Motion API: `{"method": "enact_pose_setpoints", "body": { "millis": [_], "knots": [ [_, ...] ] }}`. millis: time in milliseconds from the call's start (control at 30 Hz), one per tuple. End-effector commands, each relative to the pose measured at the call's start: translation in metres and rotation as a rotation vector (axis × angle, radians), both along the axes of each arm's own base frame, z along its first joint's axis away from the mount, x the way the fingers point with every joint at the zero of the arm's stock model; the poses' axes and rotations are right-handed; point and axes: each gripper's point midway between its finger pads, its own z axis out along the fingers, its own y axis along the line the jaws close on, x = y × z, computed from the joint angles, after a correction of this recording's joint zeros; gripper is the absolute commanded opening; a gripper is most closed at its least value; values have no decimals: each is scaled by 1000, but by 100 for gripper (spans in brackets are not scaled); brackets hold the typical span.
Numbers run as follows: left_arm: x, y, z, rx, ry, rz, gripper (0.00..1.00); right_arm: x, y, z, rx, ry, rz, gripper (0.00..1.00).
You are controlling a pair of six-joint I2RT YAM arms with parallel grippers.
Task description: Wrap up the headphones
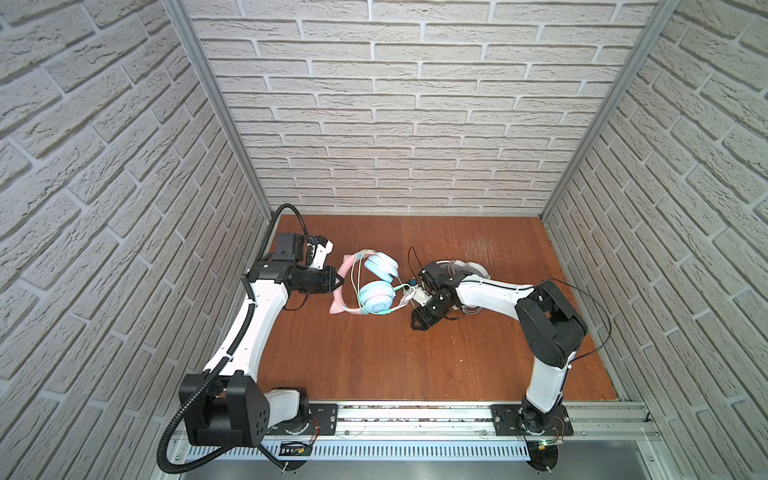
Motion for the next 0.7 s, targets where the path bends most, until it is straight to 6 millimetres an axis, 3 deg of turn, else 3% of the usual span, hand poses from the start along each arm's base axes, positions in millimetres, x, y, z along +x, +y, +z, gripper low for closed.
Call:
{"method": "enact_pose_setpoints", "body": {
  "millis": [0,300,500,667],
  "knots": [
    [-3,-5,23,-52,-65,-27,0,-22,-26,-15,-118,63,-25,51],
    [-11,-7,24,-63,-59,-48,0,-13,2,4,50,24,-57,58],
    [-19,-9,21,-71,-37,-69,0,-14,4,-9,65,83,-145,65],
    [-24,-7,18,-69,-32,-66,0,-5,11,-6,143,70,-255,68]
  ]
}}
